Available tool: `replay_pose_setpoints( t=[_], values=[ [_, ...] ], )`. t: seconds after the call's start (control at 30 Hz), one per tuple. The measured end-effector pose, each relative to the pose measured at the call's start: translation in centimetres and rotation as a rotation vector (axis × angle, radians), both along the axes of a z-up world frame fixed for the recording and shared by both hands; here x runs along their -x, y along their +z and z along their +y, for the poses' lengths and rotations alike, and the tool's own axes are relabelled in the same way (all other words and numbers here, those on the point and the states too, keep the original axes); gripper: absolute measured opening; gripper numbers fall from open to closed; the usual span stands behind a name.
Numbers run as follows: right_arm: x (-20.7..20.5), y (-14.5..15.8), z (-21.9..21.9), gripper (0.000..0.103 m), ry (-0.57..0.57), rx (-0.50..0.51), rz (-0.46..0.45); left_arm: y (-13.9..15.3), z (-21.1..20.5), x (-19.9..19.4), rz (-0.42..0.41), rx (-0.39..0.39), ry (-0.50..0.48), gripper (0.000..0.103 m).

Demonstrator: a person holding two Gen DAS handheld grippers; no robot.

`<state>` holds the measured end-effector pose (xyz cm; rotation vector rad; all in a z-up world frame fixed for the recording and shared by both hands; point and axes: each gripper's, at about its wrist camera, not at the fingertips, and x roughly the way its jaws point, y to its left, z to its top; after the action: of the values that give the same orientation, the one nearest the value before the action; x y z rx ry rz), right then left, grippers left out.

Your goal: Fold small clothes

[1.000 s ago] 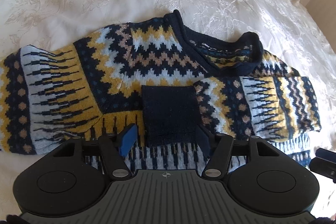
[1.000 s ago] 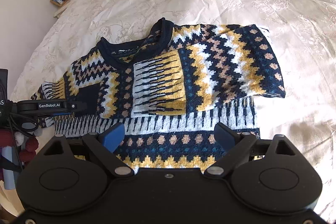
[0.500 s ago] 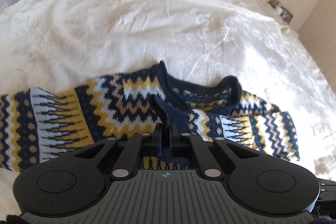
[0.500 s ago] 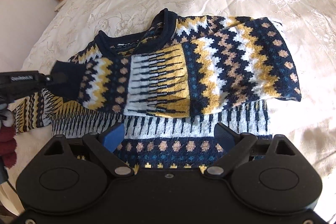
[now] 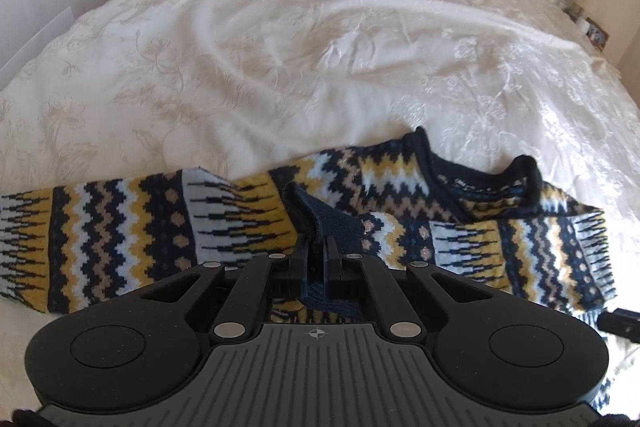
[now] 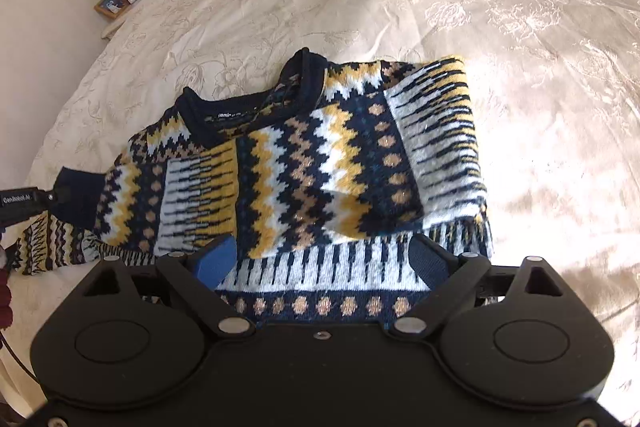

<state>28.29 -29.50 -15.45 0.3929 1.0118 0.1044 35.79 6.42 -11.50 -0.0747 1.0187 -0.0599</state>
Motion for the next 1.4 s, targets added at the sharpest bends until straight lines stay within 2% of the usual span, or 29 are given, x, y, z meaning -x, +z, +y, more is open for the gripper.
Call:
replay_pose_setpoints(
  t=[0.17,0.3,0.37,0.43,0.63,0.77,0.83,0.93,1.13,1.4],
  values=[
    [-2.7,-0.7,-0.8,0.095,-0.01,0.025,-0.009,-3.0,-0.1,-0.8,0.064,-0.033,0.02,0.007],
    [-4.4,-3.3,-2.0,0.097,-0.025,0.046,0.079,-4.8,0.4,-1.2,0.107,-0.056,0.069,0.009],
    [-4.6,-4.6,-2.7,0.097,-0.036,0.05,0.123,-5.5,1.0,-1.3,0.125,-0.041,0.085,0.015],
    [-4.6,-4.9,-3.0,0.097,-0.041,0.05,0.124,-6.0,1.6,-1.1,0.135,-0.018,0.095,0.021],
    [-4.2,-4.0,-2.2,0.098,-0.055,0.074,0.114,-6.1,3.3,-0.4,0.119,0.065,0.083,0.028],
    [-3.5,-2.5,-1.7,0.102,-0.057,0.075,0.096,-5.7,4.3,0.7,0.116,0.104,0.089,0.045],
    [-2.9,-1.7,-1.3,0.102,-0.051,0.074,0.089,-5.4,4.8,1.7,0.117,0.111,0.091,0.049],
    [-1.7,-0.6,-0.4,0.102,-0.04,0.071,0.075,-5.5,5.5,3.1,0.15,0.092,0.108,0.066],
    [1.3,1.2,2.0,0.102,-0.004,0.061,0.063,-6.2,9.6,6.9,0.171,0.098,0.225,0.068],
    [4.5,2.4,5.4,0.102,0.032,0.05,0.072,-4.6,17.3,10.3,0.069,0.113,0.352,0.069]
  ],
)
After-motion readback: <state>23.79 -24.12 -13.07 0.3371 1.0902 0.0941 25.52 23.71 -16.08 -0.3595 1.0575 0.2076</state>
